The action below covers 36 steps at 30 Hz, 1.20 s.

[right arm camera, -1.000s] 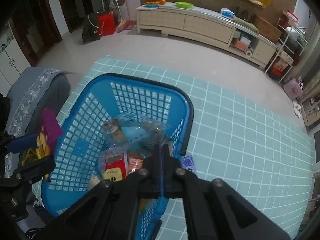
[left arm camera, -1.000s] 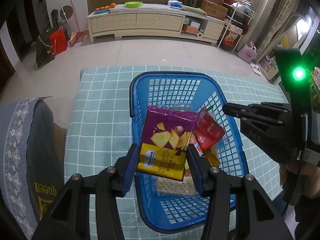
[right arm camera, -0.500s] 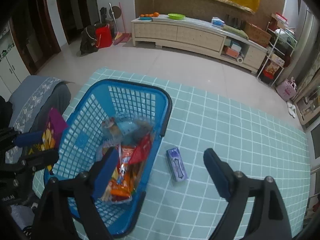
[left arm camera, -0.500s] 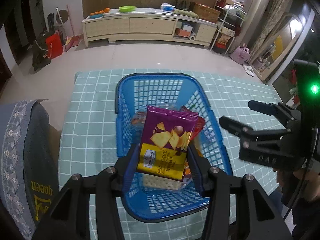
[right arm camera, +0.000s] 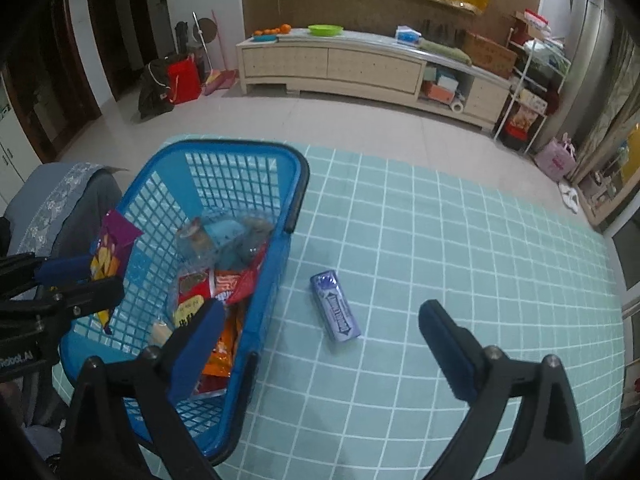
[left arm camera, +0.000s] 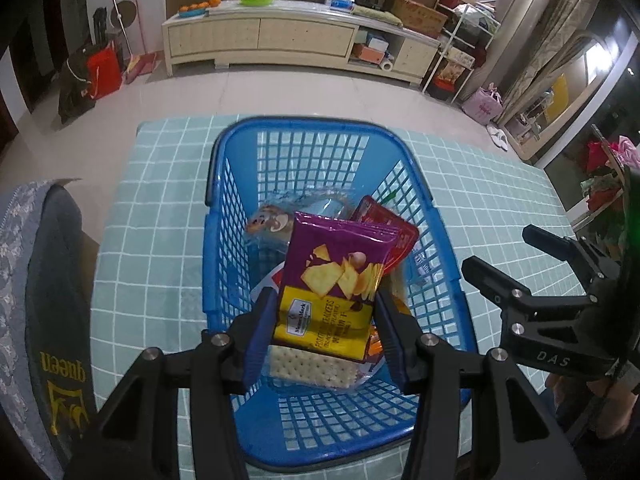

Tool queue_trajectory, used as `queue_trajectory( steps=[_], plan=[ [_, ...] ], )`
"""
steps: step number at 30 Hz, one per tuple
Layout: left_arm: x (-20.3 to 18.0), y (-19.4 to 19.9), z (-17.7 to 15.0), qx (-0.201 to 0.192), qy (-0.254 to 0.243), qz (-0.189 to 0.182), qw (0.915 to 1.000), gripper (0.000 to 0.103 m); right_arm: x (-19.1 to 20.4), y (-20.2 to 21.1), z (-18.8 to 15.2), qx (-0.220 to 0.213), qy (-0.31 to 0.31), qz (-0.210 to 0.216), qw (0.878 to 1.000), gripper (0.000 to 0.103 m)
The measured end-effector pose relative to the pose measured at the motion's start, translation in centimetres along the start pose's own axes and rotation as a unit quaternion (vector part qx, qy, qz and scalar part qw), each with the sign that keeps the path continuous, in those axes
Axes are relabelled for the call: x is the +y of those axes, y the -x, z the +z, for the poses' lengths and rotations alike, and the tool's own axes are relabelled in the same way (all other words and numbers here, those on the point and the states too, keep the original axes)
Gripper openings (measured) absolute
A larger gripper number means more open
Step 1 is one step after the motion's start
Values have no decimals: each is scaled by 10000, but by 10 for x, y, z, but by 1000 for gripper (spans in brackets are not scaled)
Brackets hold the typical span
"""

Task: Organize snacks
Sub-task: 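Lower the purple chip bag into the basket and open the left gripper, then move the right gripper down to the purple Doublemint gum tube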

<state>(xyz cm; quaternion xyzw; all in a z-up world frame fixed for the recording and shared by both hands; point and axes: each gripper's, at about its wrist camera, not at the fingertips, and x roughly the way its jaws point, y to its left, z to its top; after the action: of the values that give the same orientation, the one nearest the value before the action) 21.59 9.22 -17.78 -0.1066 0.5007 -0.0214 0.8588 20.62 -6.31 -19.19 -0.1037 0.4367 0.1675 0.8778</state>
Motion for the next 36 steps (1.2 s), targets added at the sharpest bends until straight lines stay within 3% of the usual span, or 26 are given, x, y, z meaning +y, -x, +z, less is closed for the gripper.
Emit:
queue_trajectory(
  steps=[2,5,7,12,16,19,26,29,35,36],
  plan=[
    [2,-4,1,10,2,-133,9999,46,1,-1,-2,-36,12,21,10000,99],
    [-1,-6,2,-74,-115,-27,9999,46,2,0,-4,-105,66,-34,9999,99],
    [-4,-7,1,-95,-230,113,9996,54,2,0,-4,-128,21,2,9999,99],
    [-10,2,-7,-239,-400,200,9987,59,0,9,-3,-177,-47,73,9998,99],
    [-15,23,-20,-582,-485,486,9959,60,-1,30,-11,-350,-150,189,9991,99],
    [-21,39,-29,-753,-513,372,9951,60,-2,48,-18,-506,-255,328,9979,99],
    [-42,63,-46,-1160,-726,501,9893,65,-6,73,-35,-711,-334,455,9959,99],
    [-45,69,-48,-1354,-658,470,9875,78,-11,77,-39,-784,-276,369,9959,99],
    [-45,54,-41,-1366,-584,477,9878,92,-25,70,-37,-842,-105,295,9960,99],
    [-46,51,-40,-1367,-569,525,9876,100,-27,67,-35,-862,-72,273,9959,99]
  ],
)
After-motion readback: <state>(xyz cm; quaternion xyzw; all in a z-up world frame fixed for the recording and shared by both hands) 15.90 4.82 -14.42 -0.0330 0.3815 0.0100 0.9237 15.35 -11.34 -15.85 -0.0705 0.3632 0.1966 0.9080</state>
